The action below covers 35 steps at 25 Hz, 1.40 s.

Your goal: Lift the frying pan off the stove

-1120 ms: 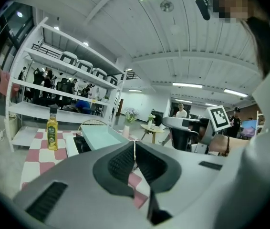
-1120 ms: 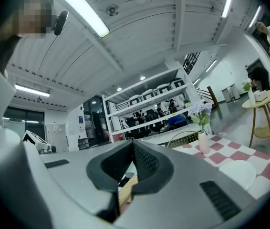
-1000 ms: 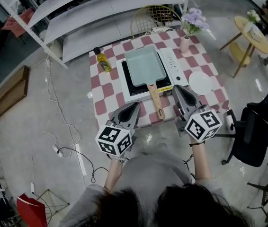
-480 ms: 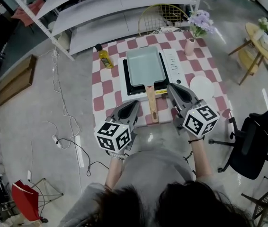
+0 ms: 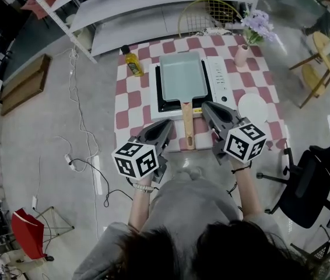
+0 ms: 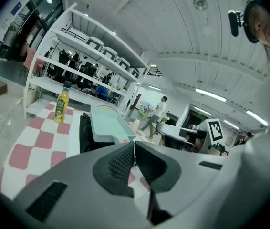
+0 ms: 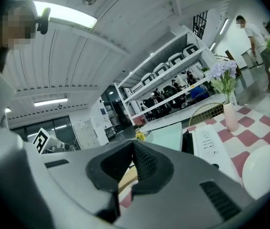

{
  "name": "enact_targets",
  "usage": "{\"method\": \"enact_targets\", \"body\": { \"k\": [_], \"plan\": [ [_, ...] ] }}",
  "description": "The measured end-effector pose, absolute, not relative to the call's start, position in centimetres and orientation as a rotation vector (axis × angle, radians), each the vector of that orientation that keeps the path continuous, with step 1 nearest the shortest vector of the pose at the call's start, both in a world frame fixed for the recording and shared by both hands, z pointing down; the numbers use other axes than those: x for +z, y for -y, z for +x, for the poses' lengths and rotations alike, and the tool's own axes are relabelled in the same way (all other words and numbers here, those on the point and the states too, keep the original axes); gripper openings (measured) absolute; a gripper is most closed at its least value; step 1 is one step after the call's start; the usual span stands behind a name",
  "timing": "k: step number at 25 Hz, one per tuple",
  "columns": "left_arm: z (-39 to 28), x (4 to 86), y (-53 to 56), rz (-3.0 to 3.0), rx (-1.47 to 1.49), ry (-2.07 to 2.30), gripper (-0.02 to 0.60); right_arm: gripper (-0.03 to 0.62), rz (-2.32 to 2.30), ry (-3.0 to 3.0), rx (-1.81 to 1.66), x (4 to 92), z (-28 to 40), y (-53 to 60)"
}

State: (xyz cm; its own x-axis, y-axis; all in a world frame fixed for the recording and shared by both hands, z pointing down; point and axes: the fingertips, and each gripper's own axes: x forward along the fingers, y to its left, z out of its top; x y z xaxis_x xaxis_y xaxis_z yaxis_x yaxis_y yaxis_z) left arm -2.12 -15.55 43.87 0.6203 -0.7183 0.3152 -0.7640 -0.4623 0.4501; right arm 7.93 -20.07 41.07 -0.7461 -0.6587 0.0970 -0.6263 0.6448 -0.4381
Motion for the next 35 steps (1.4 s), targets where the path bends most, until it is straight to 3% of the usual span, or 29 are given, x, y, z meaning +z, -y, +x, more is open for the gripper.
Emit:
{"method": "enact_targets", "body": {
  "k": [22,27,35],
  "plan": [
    [-0.4,46.9,16.5,2.148,0.141,0.941,0.032,0.028,-1.006,-2.713,-1.09,45.2,5.9,22.0],
    [-0.1,47.1,16.5,2.135,0.128,0.907,0.035,0.078,-0.976,-2.675,-1.166,45.8,5.8,22.1],
    [0.6,47.3,16.4,2.087,0.069,0.836,0.105,0.109,-0.943,-2.645,-1.24,46.4,5.4,22.4]
  ]
}}
